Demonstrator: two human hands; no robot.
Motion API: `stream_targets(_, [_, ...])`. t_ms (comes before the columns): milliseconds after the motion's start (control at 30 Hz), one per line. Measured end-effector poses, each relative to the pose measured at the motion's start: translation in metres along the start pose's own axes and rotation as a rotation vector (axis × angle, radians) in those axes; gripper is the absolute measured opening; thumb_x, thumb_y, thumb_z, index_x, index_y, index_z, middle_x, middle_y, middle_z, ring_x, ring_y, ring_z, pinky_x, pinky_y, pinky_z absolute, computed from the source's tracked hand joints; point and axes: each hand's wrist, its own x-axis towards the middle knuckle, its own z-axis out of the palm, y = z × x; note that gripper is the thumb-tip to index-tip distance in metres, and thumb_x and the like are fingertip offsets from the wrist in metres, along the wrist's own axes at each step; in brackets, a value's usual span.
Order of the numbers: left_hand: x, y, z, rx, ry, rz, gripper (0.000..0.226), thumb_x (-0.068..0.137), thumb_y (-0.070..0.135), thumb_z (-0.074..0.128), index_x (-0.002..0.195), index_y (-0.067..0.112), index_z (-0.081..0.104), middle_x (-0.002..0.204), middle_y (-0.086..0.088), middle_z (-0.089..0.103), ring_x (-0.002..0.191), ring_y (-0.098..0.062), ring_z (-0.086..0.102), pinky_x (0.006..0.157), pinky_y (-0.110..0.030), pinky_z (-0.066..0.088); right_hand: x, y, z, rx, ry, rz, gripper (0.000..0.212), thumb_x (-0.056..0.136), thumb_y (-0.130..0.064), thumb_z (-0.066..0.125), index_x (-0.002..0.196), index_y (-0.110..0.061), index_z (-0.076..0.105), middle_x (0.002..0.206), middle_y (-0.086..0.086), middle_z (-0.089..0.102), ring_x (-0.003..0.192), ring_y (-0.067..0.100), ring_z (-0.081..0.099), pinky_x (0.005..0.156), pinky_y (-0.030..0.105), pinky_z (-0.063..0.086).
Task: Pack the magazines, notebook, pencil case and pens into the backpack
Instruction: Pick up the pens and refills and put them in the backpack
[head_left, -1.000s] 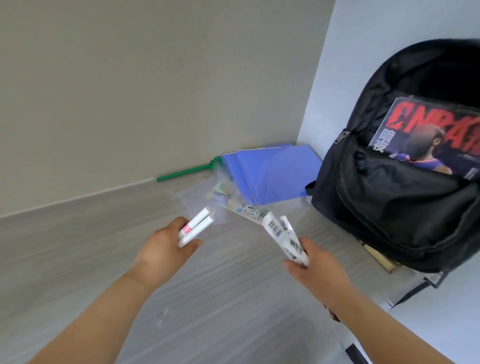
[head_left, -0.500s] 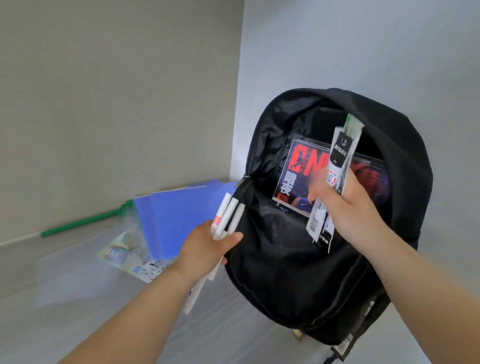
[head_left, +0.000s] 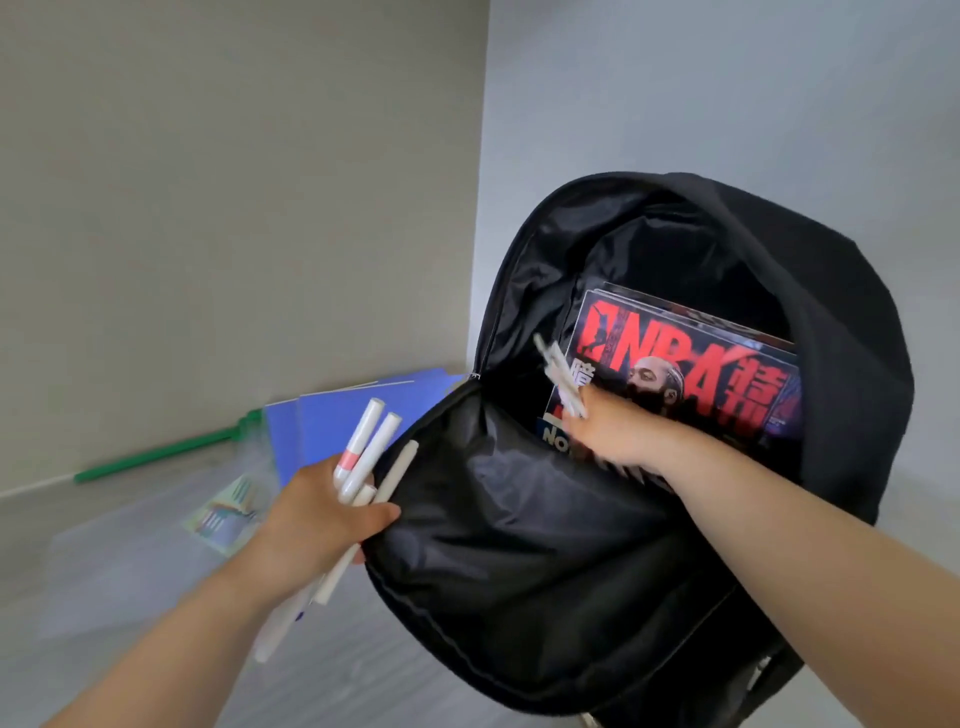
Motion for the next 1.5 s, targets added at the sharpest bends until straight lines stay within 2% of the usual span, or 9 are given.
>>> stream_targets(100, [0.000, -0.001, -0.001, 0.036, -0.040, -0.009, 0.034, 0.067, 0.001, 0.074, 0.056, 0.011, 0.043, 0.028, 0.005, 0.049, 0.023, -0.008, 0.046, 0.028, -0.013, 0.037, 0.004, 0.016, 0.014, -0.288, -0.231, 0.151, 0.042, 0.094, -0.012, 0.039, 0.056, -0.018, 0.021, 0.068, 0.000, 0.036, 0.061, 0.013, 0.034, 0.063, 0.022, 0.031])
stream_targets(233, [0.005, 0.007, -0.012, 0.255, -0.225, -0.038, 0.032, 0.069, 0.010, 0.073, 0.059, 0.015, 0.044, 0.031, 0.007, 0.053, 0.027, -0.009, 0.051, 0.035, -0.015, 0.041, 0.000, 0.018, 0.011, -0.216, -0.211, 0.175, 0.022, 0.093, -0.028, 0.045, 0.077, -0.012, 0.042, 0.071, 0.003, 0.036, 0.067, 0.015, 0.039, 0.069, 0.023, 0.030])
stream_targets(333, [0.010, 0.028, -0.029, 0.473, -0.299, -0.010, 0.029, 0.068, 0.013, 0.073, 0.058, 0.016, 0.046, 0.041, 0.004, 0.054, 0.033, -0.009, 0.054, 0.041, -0.018, 0.044, -0.020, 0.012, -0.001, -0.066, -0.048, 0.121, 0.035, 0.089, -0.045, 0.043, 0.095, -0.013, 0.054, 0.095, 0.004, 0.052, 0.092, 0.023, 0.053, 0.076, 0.026, 0.038])
stream_targets(433, [0.018, 0.065, -0.034, 0.537, -0.174, 0.194, 0.027, 0.068, 0.016, 0.075, 0.060, 0.022, 0.050, 0.054, 0.006, 0.057, 0.033, -0.005, 0.054, 0.043, -0.021, 0.043, -0.059, 0.007, -0.007, -0.140, -0.162, 0.071, 0.051, 0.073, -0.068, 0.041, 0.091, -0.023, 0.057, 0.095, -0.001, 0.056, 0.100, 0.020, 0.053, 0.086, 0.031, 0.040])
stream_targets(600, [0.034, 0.127, 0.030, 0.426, -0.246, 0.647, 0.021, 0.072, 0.022, 0.070, 0.073, 0.034, 0.052, 0.068, 0.009, 0.057, 0.063, -0.015, 0.053, 0.059, -0.015, 0.038, -0.096, 0.010, 0.010, -0.436, -0.085, -0.047, 0.038, 0.083, -0.036, 0.056, 0.115, -0.019, 0.043, 0.126, 0.000, 0.057, 0.115, 0.019, 0.052, 0.088, 0.026, 0.043])
stream_targets(767, [0.048, 0.139, 0.135, 0.804, -0.520, 0.942, 0.022, 0.080, 0.017, 0.058, 0.102, 0.019, 0.057, 0.102, -0.006, 0.067, 0.094, -0.026, 0.059, 0.071, -0.031, 0.041, -0.107, 0.034, 0.009, -0.488, -0.058, -0.119, 0.024, 0.094, -0.019, 0.040, 0.117, -0.017, 0.046, 0.125, 0.003, 0.058, 0.114, 0.021, 0.055, 0.093, 0.030, 0.046])
stream_targets(1133, [0.050, 0.110, 0.162, 0.833, -0.782, 0.840, 0.029, 0.074, 0.022, 0.068, 0.101, 0.013, 0.058, 0.098, -0.011, 0.065, 0.089, -0.028, 0.058, 0.068, -0.027, 0.035, -0.114, 0.041, 0.001, -0.361, 0.046, -0.224, 0.030, 0.094, -0.027, 0.037, 0.121, -0.029, 0.050, 0.118, -0.003, 0.064, 0.108, 0.017, 0.056, 0.090, 0.025, 0.041])
stream_targets(1333, [0.050, 0.105, 0.158, 0.887, -0.919, 0.692, 0.058, 0.076, 0.042, 0.066, 0.127, 0.022, 0.048, 0.131, -0.002, 0.056, 0.118, -0.021, 0.051, 0.102, -0.031, 0.040, -0.116, 0.041, -0.004, -0.289, 0.018, -0.201, 0.030, 0.092, -0.029, 0.044, 0.120, -0.034, 0.053, 0.124, -0.006, 0.062, 0.114, 0.014, 0.054, 0.097, 0.024, 0.040])
stream_targets(1500, [0.070, 0.103, 0.117, 0.896, -0.890, 0.542, 0.054, 0.078, 0.055, 0.055, 0.123, 0.027, 0.051, 0.130, 0.003, 0.056, 0.120, -0.018, 0.049, 0.100, -0.026, 0.035, -0.115, 0.042, -0.011, -0.208, 0.002, -0.134, 0.026, 0.091, -0.026, 0.050, 0.115, -0.031, 0.057, 0.129, -0.010, 0.057, 0.121, 0.007, 0.048, 0.099, 0.020, 0.041])
